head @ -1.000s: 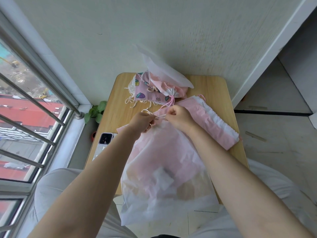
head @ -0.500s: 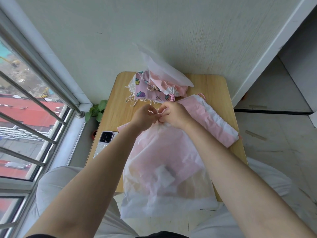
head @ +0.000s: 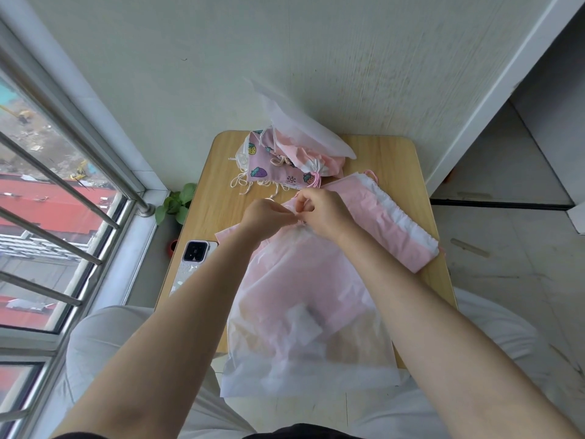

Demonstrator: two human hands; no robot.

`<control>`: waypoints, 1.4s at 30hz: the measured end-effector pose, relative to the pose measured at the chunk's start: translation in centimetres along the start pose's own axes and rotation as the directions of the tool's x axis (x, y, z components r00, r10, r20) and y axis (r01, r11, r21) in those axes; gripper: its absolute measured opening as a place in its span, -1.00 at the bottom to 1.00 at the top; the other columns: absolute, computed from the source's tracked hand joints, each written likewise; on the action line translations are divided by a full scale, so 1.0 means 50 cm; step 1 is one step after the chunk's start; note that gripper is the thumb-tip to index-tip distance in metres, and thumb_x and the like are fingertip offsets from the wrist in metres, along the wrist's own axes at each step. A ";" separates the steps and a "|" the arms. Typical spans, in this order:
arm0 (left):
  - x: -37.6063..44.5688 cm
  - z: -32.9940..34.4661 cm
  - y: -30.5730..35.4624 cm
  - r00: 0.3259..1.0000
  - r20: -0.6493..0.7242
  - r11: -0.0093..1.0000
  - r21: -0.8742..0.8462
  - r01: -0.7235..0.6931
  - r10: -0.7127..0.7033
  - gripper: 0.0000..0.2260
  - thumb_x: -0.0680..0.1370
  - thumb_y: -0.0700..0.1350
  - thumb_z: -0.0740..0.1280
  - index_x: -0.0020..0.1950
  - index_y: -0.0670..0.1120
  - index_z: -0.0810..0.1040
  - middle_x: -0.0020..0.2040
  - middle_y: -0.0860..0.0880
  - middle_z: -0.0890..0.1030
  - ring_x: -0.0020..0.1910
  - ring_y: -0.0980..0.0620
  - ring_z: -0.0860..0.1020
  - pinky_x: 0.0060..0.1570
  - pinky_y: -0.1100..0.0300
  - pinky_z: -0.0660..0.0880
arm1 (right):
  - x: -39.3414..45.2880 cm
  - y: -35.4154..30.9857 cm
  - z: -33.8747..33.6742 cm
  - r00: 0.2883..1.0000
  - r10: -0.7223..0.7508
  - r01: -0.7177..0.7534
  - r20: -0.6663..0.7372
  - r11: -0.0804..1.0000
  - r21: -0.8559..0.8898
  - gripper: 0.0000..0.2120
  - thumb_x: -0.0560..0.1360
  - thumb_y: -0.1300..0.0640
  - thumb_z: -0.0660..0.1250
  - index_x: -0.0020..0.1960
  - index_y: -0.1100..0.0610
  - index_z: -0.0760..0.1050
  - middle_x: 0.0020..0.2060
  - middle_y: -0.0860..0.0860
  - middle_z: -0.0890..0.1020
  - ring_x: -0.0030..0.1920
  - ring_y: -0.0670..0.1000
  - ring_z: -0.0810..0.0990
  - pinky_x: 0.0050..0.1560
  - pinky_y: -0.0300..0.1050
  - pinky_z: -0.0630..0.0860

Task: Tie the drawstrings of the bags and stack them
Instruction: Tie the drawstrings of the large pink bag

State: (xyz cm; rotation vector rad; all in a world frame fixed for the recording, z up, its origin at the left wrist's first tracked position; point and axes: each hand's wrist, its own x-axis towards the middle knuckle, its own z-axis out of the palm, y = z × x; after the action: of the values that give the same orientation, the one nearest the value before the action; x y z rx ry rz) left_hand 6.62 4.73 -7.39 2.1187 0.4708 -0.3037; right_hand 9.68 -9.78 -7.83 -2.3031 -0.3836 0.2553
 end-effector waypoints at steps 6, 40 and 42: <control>0.000 0.015 -0.002 0.997 0.000 0.987 0.136 -0.081 0.082 -0.79 0.47 0.02 0.48 -0.11 -0.13 0.72 -0.29 -0.11 0.53 -0.29 -0.01 0.40 -0.35 0.19 0.29 | -0.004 -0.003 0.002 1.000 -0.017 0.016 -0.010 0.998 -0.062 -0.90 0.46 0.28 0.38 -0.13 0.11 0.59 -0.27 0.00 0.62 -0.21 0.04 0.58 -0.19 -0.20 0.47; -0.025 0.043 -0.031 0.729 -0.338 0.728 0.611 -0.312 0.596 -0.81 0.37 -0.05 0.50 -0.09 -0.05 0.59 -0.03 -0.05 0.55 0.04 -0.16 0.47 0.00 0.04 0.33 | 0.011 -0.019 -0.050 0.852 0.209 -0.382 0.480 0.875 0.297 -0.71 0.58 0.36 0.22 -0.22 0.10 0.55 -0.31 -0.04 0.60 -0.26 -0.10 0.56 -0.22 -0.30 0.50; -0.028 0.042 -0.022 0.782 -0.262 0.755 0.547 -0.362 0.565 -0.93 0.42 -0.09 0.45 -0.13 -0.05 0.64 -0.12 -0.03 0.56 -0.01 -0.11 0.50 -0.10 0.13 0.34 | 0.010 -0.025 -0.052 0.858 0.203 -0.385 0.473 0.863 0.328 -0.74 0.54 0.35 0.28 -0.28 0.12 0.53 -0.35 -0.05 0.57 -0.27 -0.10 0.53 -0.16 -0.29 0.47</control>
State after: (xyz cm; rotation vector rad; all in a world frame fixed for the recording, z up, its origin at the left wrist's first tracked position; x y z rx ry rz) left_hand 4.80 3.25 -8.80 2.7083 0.0628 0.3870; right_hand 10.67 -10.53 -5.20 -1.8615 -0.1510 0.9217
